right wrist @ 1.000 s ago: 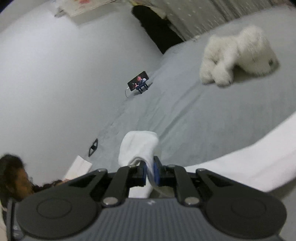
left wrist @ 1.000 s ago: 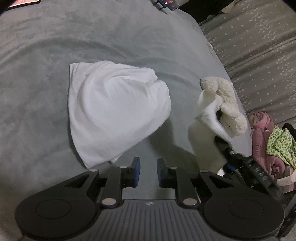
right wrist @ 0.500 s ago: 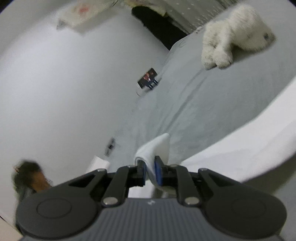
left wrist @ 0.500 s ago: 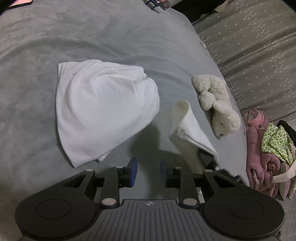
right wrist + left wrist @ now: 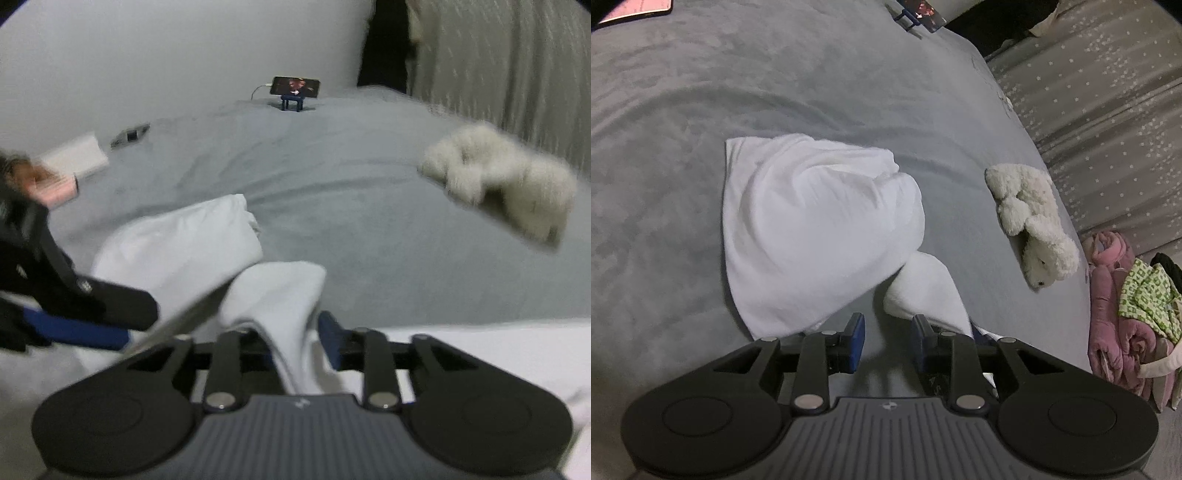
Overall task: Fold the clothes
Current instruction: 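Lift the sleeve with the right gripper and fold it over the shirt, then open the right gripper to release the sleeve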
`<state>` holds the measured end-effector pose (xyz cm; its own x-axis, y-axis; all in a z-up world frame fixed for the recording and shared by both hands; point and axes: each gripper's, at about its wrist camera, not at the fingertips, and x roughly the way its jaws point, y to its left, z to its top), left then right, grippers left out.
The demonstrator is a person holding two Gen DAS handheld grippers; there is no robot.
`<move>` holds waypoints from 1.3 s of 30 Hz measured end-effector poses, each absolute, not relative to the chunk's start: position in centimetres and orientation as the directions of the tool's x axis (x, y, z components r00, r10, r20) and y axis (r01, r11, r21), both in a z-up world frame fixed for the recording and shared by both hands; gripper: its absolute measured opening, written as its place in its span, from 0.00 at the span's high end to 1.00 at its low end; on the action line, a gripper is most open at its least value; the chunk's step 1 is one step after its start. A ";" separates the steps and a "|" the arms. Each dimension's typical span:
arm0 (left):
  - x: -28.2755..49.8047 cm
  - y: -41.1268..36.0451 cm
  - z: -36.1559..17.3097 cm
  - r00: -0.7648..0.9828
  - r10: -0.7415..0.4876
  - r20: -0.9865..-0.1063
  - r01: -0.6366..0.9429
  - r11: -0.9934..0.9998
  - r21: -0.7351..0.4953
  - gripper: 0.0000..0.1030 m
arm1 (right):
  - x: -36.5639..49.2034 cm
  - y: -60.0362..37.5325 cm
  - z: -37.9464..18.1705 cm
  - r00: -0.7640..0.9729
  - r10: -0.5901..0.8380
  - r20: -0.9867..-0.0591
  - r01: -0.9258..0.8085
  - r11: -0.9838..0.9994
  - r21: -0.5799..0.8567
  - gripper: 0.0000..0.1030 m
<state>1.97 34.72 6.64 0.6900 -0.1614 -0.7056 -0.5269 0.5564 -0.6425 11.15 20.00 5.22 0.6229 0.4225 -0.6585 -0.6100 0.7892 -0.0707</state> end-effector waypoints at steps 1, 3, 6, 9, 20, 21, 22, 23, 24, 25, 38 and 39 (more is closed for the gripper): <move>1.9 34.8 6.7 0.690 -0.160 -0.706 -0.528 0.556 -0.642 0.75 | 10.9 20.4 5.3 0.641 0.408 -0.650 -0.616 0.779 -0.119 0.69; 1.9 35.0 6.6 0.690 -0.159 -0.706 -0.531 0.552 -0.643 0.75 | 10.5 21.2 5.6 0.671 0.393 -0.629 -0.626 0.755 -0.195 0.69; 1.8 35.3 6.5 0.691 -0.159 -0.705 -0.541 0.533 -0.650 0.75 | 9.8 21.3 6.9 0.660 0.463 -0.592 -0.665 0.726 -0.173 0.77; 1.6 35.7 6.4 0.697 -0.155 -0.700 -0.549 0.512 -0.661 0.75 | 10.9 18.0 8.3 0.564 0.623 -0.542 -0.623 0.752 0.217 0.87; 1.7 35.7 5.7 0.693 -0.202 -0.692 -0.542 0.487 -0.685 0.75 | 9.0 13.5 5.2 0.476 0.728 -0.494 -0.464 0.684 0.562 0.85; 1.7 35.7 5.7 0.692 -0.203 -0.692 -0.542 0.487 -0.685 0.75 | 8.6 13.8 4.9 0.473 0.724 -0.502 -0.478 0.689 0.545 0.84; 1.7 35.7 5.7 0.692 -0.203 -0.692 -0.542 0.487 -0.685 0.74 | 8.2 14.1 4.8 0.471 0.720 -0.510 -0.492 0.694 0.526 0.83; 1.7 35.7 5.6 0.692 -0.204 -0.693 -0.542 0.487 -0.685 0.72 | 7.8 14.4 4.7 0.470 0.714 -0.520 -0.508 0.700 0.502 0.82; 1.7 35.7 5.6 0.692 -0.204 -0.693 -0.542 0.487 -0.685 0.72 | 7.4 14.7 4.6 0.470 0.705 -0.531 -0.524 0.707 0.475 0.81; 1.7 35.7 5.6 0.692 -0.205 -0.693 -0.542 0.487 -0.685 0.71 | 6.9 14.9 4.5 0.470 0.698 -0.541 -0.539 0.712 0.450 0.80; 1.8 35.3 5.0 0.657 -0.201 -0.727 -0.554 0.524 -0.646 0.67 | 1.9 16.6 4.3 0.449 0.652 -0.611 -0.737 0.657 0.159 0.60; 1.8 35.2 4.9 0.652 -0.197 -0.732 -0.555 0.534 -0.638 0.67 | 1.6 16.5 4.3 0.440 0.654 -0.616 -0.747 0.647 0.154 0.61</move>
